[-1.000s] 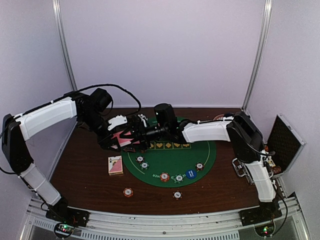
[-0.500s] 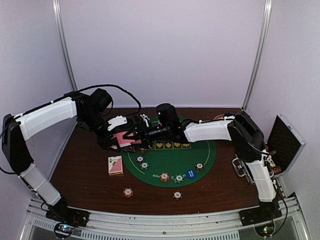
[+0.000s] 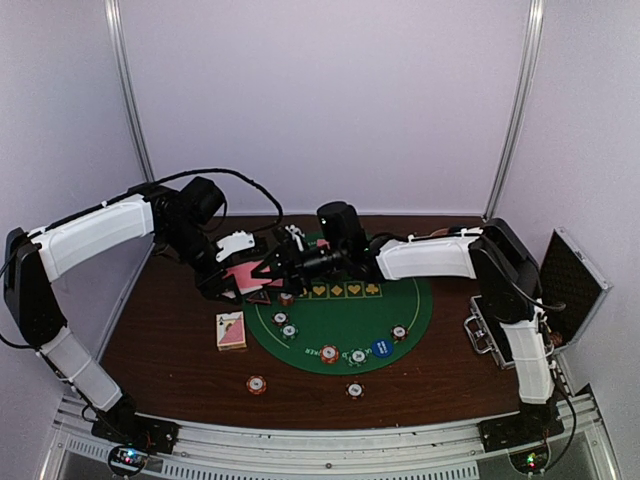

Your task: Distribute texas hold em gaming equipment

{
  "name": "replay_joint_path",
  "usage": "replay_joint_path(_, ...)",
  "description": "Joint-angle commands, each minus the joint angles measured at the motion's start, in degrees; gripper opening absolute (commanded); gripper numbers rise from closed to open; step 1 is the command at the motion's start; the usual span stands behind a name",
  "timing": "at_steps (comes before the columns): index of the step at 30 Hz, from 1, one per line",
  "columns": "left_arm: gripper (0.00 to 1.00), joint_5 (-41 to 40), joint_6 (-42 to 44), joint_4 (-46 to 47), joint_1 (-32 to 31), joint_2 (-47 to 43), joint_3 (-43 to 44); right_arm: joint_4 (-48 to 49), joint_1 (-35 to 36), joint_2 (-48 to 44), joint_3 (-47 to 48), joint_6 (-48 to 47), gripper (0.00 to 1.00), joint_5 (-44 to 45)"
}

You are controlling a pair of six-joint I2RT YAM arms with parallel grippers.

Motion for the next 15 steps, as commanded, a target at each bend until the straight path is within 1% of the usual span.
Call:
replay_joint_path(1,0.00,0.60,0.31,1.34,-0.13,-0.92,0.46,-2.52,-0.44,-4.46,-0.52,-2.24,0.49,-0.41)
replay_joint_path(8,0.00,0.55,0.60,1.38,-0.13,-1.40,0.16,-7.49,-0.70,-5.39,-0.06,-5.20,0.41,-0.51)
replay_joint_path(15,0.00,0.08,0.84,1.37,-0.13,-1.63,-0.39,-9.26,-0.89,-6.92,0.04,-5.84,0.26,-0.58)
